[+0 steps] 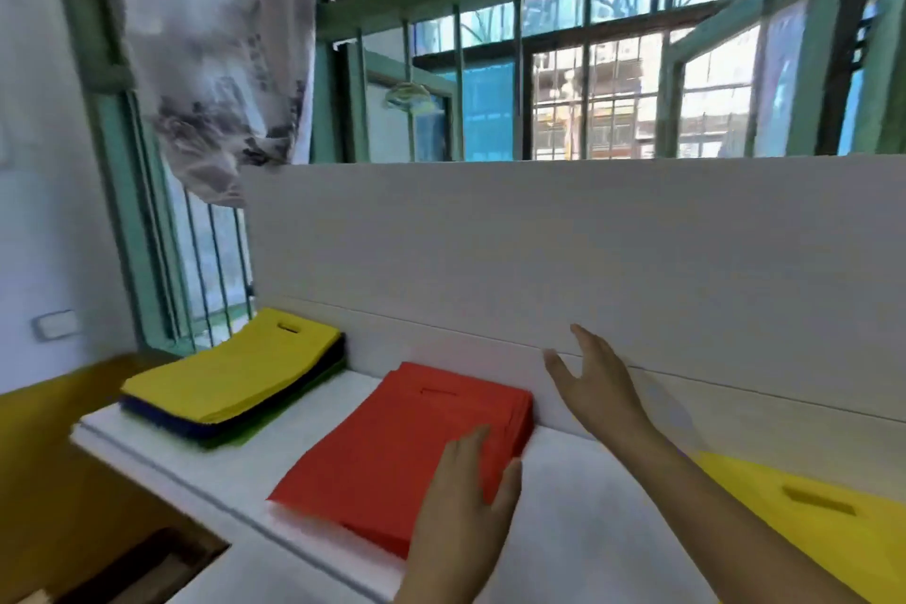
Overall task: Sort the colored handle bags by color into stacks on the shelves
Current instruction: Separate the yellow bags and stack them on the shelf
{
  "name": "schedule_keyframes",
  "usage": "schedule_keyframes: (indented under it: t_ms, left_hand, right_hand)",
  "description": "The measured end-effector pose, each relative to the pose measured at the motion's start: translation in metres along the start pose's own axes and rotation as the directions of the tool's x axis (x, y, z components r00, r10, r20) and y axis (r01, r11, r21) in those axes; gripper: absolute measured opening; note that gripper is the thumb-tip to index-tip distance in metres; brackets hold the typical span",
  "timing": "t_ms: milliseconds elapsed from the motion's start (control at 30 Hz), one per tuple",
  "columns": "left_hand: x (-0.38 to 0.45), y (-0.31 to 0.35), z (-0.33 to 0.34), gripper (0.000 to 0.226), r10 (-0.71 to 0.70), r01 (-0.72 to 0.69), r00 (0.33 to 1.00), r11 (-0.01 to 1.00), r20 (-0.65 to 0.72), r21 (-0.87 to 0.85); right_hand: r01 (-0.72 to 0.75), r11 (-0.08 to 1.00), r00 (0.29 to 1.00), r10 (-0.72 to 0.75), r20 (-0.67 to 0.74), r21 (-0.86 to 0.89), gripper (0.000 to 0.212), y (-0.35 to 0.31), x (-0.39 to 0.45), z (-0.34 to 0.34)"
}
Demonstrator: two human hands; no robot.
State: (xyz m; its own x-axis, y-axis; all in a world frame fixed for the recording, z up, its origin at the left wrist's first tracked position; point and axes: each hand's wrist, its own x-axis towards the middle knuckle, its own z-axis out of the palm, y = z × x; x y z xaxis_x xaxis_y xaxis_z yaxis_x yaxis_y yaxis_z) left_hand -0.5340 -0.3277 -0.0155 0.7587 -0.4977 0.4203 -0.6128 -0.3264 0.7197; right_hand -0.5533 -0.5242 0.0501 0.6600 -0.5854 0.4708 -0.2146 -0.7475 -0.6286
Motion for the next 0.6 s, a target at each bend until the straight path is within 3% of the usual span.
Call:
schedule_keyframes:
  t_ms: [67, 233, 333, 467, 600]
  left_hand:
    - [-0.005, -0.037, -0.054, 0.088, -0.033, 0.034, 0.998, 0.999, -0.062, 0.004]
    - [-0.021, -0.129, -0.175, 0.054, -0.169, 0.176, 0.971, 0.984, -0.172, 0.028]
    - [-0.022, -0.164, -0.221, 0.053, -0.234, 0.252, 0.943, 0.967, -0.235, 0.049]
    - [-0.017, -0.21, -0.266, 0.052, -0.265, 0.291, 0.927, 0.955, -0.264, 0.063]
    - [0.01, -0.257, -0.294, 0.051, -0.27, 0.291, 0.917, 0.956, -0.294, 0.027]
  right_hand:
    - [0.03, 0.999, 0.999, -0.032, 0.041, 0.045, 0.066, -0.051, 0.003, 0.052]
    - [0.069, 0.994, 0.987, -0.081, 0.136, 0.085, 0.065, -0.162, -0.002, 0.167]
    - [0.101, 0.993, 0.978, -0.11, 0.18, 0.057, 0.063, -0.203, -0.006, 0.213]
    - [0.132, 0.991, 0.964, -0.133, 0.229, 0.019, 0.041, -0.248, -0.001, 0.263]
    - [0.146, 0.989, 0.959, -0.136, 0.247, -0.019, 0.069, -0.267, 0.03, 0.311]
